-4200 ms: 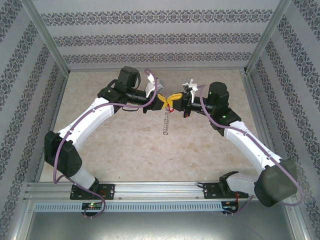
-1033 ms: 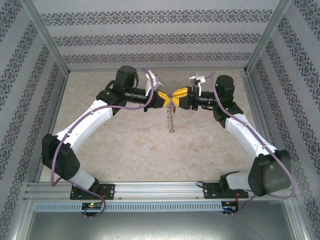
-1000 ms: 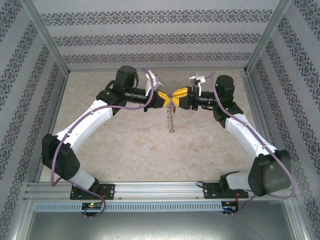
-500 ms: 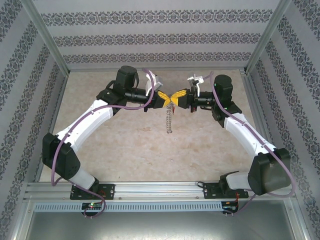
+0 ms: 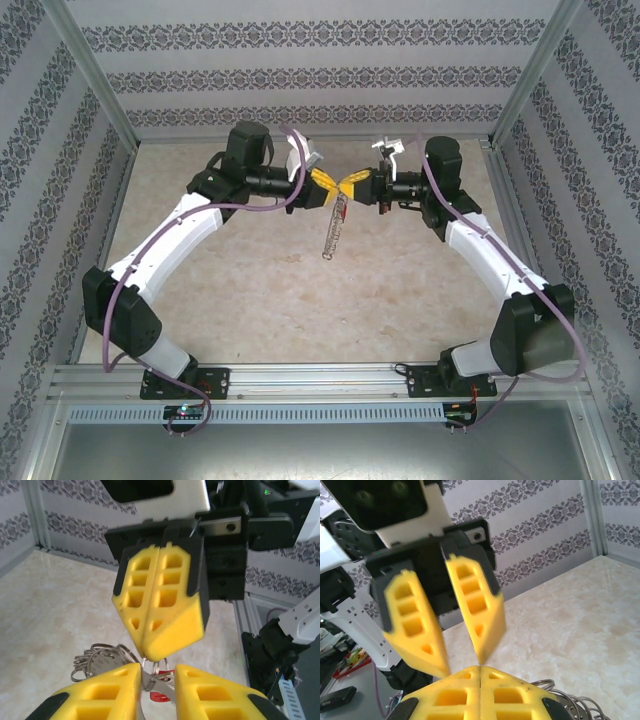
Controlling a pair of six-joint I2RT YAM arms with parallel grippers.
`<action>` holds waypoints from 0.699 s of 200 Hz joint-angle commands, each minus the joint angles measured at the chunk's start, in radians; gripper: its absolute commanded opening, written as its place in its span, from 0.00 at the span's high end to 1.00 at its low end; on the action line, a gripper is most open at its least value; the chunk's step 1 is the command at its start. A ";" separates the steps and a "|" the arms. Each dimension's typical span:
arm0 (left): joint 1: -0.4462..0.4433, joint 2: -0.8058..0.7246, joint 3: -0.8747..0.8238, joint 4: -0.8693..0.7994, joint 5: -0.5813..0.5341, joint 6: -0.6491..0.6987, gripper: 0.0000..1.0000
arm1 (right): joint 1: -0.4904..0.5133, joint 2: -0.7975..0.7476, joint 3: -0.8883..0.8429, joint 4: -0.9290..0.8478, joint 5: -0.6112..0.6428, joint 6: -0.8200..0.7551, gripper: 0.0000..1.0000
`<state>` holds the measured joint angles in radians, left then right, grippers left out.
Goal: Put the keys on the keyring
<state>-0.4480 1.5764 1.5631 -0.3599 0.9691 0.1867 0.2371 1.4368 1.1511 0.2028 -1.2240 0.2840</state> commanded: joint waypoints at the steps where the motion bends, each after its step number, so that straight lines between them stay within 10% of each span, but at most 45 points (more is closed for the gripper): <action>1: 0.037 0.020 0.100 -0.141 0.050 0.072 0.71 | -0.015 0.048 0.089 -0.030 -0.008 0.002 1.00; 140: 0.138 0.182 0.394 -0.552 0.176 0.297 0.60 | 0.020 0.246 0.425 -0.259 -0.133 -0.076 1.00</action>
<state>-0.3260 1.7309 1.9102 -0.8532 1.1011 0.4328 0.2405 1.6752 1.5436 -0.0513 -1.3033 0.2287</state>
